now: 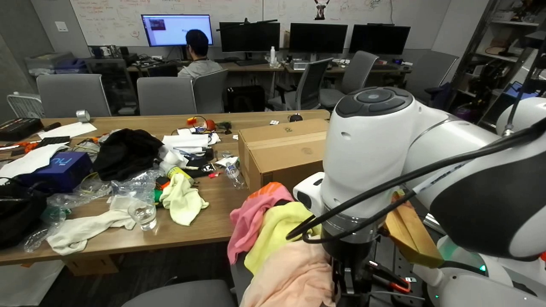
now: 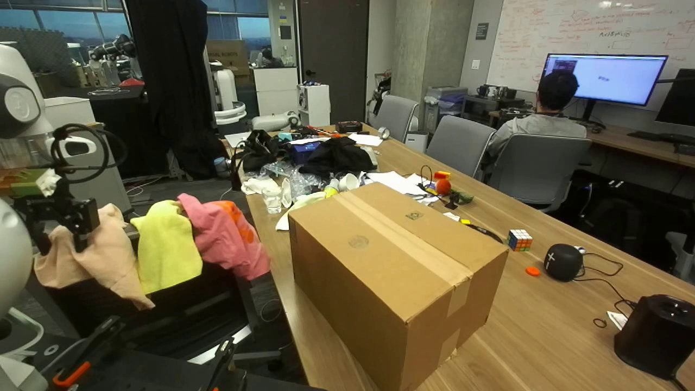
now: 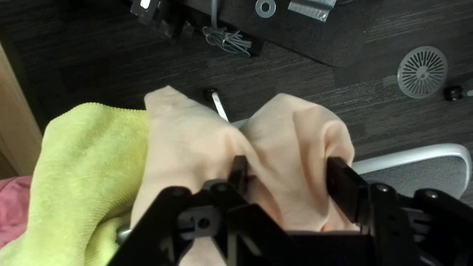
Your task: Move the peach shirt, the green towel and the pink shirt on the top of the box
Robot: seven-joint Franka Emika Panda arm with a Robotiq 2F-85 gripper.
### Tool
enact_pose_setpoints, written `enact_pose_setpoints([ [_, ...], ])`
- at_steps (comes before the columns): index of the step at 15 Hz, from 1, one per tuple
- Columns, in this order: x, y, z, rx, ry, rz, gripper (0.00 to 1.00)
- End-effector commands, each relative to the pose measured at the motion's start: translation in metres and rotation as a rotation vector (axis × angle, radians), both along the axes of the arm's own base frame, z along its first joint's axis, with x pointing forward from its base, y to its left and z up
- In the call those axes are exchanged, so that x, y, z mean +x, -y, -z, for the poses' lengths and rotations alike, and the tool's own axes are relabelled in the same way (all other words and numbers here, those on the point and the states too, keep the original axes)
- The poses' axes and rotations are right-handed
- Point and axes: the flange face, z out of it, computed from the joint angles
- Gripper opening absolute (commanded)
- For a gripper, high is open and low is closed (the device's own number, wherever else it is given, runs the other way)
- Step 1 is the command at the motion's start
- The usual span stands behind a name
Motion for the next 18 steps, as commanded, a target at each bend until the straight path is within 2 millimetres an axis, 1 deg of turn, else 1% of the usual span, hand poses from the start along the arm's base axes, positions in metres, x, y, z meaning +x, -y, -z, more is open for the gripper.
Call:
enact_pose_setpoints([
  [1,0.0,-0.006,0.0,0.009,0.038,-0.002,0.28],
  [4,0.001,-0.005,-0.006,0.009,0.058,0.002,0.06],
  [5,0.002,-0.006,-0.009,0.01,0.066,0.002,0.0],
  [7,0.005,-0.006,-0.016,0.013,0.082,0.007,0.04],
  [9,0.01,-0.006,-0.025,0.017,0.107,0.017,0.01],
  [10,0.013,-0.006,-0.029,0.022,0.125,0.02,0.03],
  [11,0.018,-0.006,-0.036,0.027,0.148,0.028,0.03],
  [14,0.039,-0.006,-0.061,0.048,0.237,0.058,0.03],
  [18,0.074,-0.002,-0.1,0.064,0.354,0.108,0.03],
])
